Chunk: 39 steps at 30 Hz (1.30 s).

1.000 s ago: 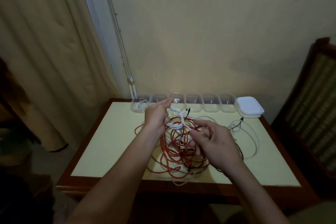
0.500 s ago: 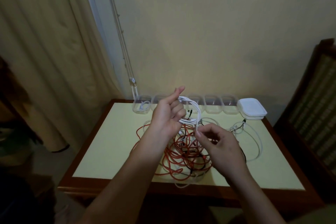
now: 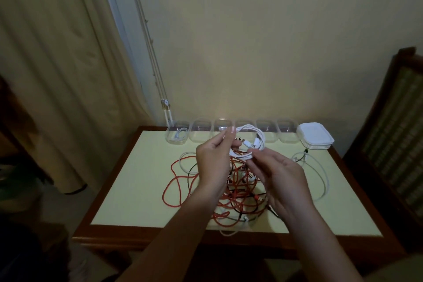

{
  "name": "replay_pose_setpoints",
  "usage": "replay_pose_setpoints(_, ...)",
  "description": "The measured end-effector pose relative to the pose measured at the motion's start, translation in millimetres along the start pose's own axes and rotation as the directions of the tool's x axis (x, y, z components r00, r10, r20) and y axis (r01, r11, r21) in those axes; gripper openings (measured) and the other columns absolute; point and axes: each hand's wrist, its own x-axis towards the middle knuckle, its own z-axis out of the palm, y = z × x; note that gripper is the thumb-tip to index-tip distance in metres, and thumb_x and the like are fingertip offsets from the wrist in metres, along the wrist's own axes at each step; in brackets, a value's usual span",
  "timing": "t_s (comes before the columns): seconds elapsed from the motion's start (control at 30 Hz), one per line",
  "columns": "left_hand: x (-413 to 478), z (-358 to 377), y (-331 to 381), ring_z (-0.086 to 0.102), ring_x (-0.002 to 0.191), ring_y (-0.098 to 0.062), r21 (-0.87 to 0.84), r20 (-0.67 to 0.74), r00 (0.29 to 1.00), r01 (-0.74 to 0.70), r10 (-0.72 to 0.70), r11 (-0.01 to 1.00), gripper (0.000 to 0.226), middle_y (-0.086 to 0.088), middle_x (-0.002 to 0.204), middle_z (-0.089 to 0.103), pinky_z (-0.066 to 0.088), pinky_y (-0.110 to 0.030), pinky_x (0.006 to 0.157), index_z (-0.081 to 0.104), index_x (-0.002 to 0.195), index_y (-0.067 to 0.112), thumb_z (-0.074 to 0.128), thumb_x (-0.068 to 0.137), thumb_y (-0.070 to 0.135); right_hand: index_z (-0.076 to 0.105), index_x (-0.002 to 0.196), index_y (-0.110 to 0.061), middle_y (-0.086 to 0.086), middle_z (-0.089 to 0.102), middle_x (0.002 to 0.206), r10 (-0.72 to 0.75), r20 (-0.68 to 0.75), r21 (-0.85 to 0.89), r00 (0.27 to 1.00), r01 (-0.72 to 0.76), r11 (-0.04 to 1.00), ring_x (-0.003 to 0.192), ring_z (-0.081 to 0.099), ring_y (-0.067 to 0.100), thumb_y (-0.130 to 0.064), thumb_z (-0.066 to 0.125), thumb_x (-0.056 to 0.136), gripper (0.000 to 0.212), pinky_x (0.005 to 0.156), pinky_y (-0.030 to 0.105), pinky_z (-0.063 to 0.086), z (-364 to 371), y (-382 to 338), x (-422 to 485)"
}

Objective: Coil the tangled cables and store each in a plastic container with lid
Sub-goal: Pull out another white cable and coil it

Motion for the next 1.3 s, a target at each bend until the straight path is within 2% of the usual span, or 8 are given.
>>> replay_pose_setpoints(0.3, -1.6, -9.2, -10.4, 0.073, 0.085, -0.007, 0.13, 0.081, 0.993, -0.093, 0.083, 0.987, 0.027, 0.005, 0.085, 0.078, 0.055, -0.021, 0.08, 0.078, 0.108, 0.016, 0.076, 0.088, 0.033, 0.073, 0.108, -0.007, 0.005, 0.072, 0.101, 0.201, 0.104, 0.002, 0.974, -0.203, 0.979, 0.083, 0.064, 0.011, -0.018, 0.07, 0.087, 0.024, 0.073, 0.025, 0.056, -15.7, -2.6, 12.1)
replay_pose_setpoints(0.43, -2.1, -11.7, -9.6, 0.072, 0.095, -0.004, 0.163, 0.128, 0.99, -0.085, 0.064, 0.983, 0.029, 0.009, 0.096, 0.078, 0.055, -0.027, 0.092, 0.079, 0.109, 0.017, 0.077, 0.086, 0.035, 0.077, 0.091, -0.016, -0.004, 0.059, 0.083, 0.165, 0.199, -0.055, 0.966, -0.157, 0.986, 0.063, 0.044, 0.007, -0.018, 0.065, 0.088, 0.012, 0.066, 0.027, 0.031, -18.5, -3.6, 8.4)
replay_pose_setpoints(0.57, -3.4, -14.2, -8.5, 0.07, 0.085, 0.001, 0.274, 0.112, 0.981, -0.186, 0.161, 0.944, 0.024, 0.006, 0.09, 0.078, 0.058, -0.024, 0.079, 0.079, 0.107, 0.021, 0.075, 0.088, 0.036, 0.069, 0.124, -0.006, -0.002, 0.057, 0.083, 0.155, 0.284, 0.059, 0.946, -0.178, 0.982, 0.067, 0.039, 0.009, -0.014, 0.059, 0.088, 0.038, 0.064, 0.029, 0.026, -15.4, -6.0, 3.7)
replay_pose_setpoints(0.73, -7.9, -14.2, -10.0, 0.047, 0.05, 0.001, 0.421, 0.115, 0.935, -0.353, 0.336, 0.835, 0.019, 0.011, 0.052, 0.056, 0.041, -0.015, 0.053, 0.08, 0.102, 0.023, 0.075, 0.089, 0.035, 0.07, 0.107, -0.006, -0.002, 0.043, 0.07, 0.095, 0.132, -0.171, 0.987, -0.072, 0.983, 0.056, 0.029, 0.01, -0.011, 0.066, 0.092, 0.016, 0.055, 0.027, 0.025, -9.0, -1.3, 2.8)
replay_pose_setpoints(0.87, -5.6, -18.1, -11.7, 0.04, 0.049, -0.002, 0.456, 0.097, 0.925, -0.368, 0.366, 0.81, 0.017, 0.01, 0.05, 0.045, 0.036, -0.015, 0.052, 0.081, 0.098, 0.024, 0.076, 0.088, 0.036, 0.071, 0.105, -0.007, 0.015, 0.07, 0.077, -0.001, 0.006, -0.342, 1.0, 0.002, 0.94, 0.06, 0.054, 0.016, -0.006, 0.072, 0.086, 0.019, 0.061, 0.03, 0.045, -12.8, 1.6, 0.9)
replay_pose_setpoints(1.07, 1.1, -28.0, -20.3, 0.04, 0.048, -0.001, 0.49, 0.125, 0.941, -0.335, 0.315, 0.804, 0.017, 0.01, 0.048, 0.046, 0.039, -0.016, 0.054, 0.081, 0.099, 0.024, 0.076, 0.088, 0.036, 0.069, 0.082, -0.01, 0.006, 0.061, 0.057, -0.344, 0.156, -0.92, 0.926, 0.263, 0.29, 0.061, 0.061, 0.019, -0.023, 0.072, 0.087, 0.014, 0.064, 0.023, 0.047, -23.8, 11.3, 6.1)
replay_pose_setpoints(1.2, 9.2, -38.4, -20.9, 0.066, 0.066, -0.007, 0.285, 0.105, 0.993, -0.085, 0.057, 0.955, 0.017, 0.005, 0.068, 0.072, 0.051, -0.02, 0.061, 0.081, 0.099, 0.02, 0.076, 0.088, 0.032, 0.076, 0.1, -0.008, 0.006, 0.073, 0.065, -0.102, 0.258, -0.723, 0.961, 0.262, 0.64, 0.063, 0.069, 0.009, -0.012, 0.069, 0.093, 0.011, 0.074, 0.023, 0.053, -24.7, -2.5, 2.2)
replay_pose_setpoints(1.3, 15.0, -45.4, -28.8, 0.044, 0.048, -0.011, 0.01, 0.199, 0.945, 0.263, -0.259, 0.965, 0.029, 0.0, 0.053, 0.052, 0.036, -0.018, 0.046, 0.078, 0.103, 0.007, 0.074, 0.089, 0.032, 0.074, 0.111, -0.008, 0.01, 0.077, 0.076, -0.025, 0.296, -0.618, 0.955, 0.212, 0.757, 0.069, 0.072, 0.014, -0.01, 0.07, 0.092, 0.02, 0.076, 0.025, 0.055, -22.2, -7.2, 4.5)
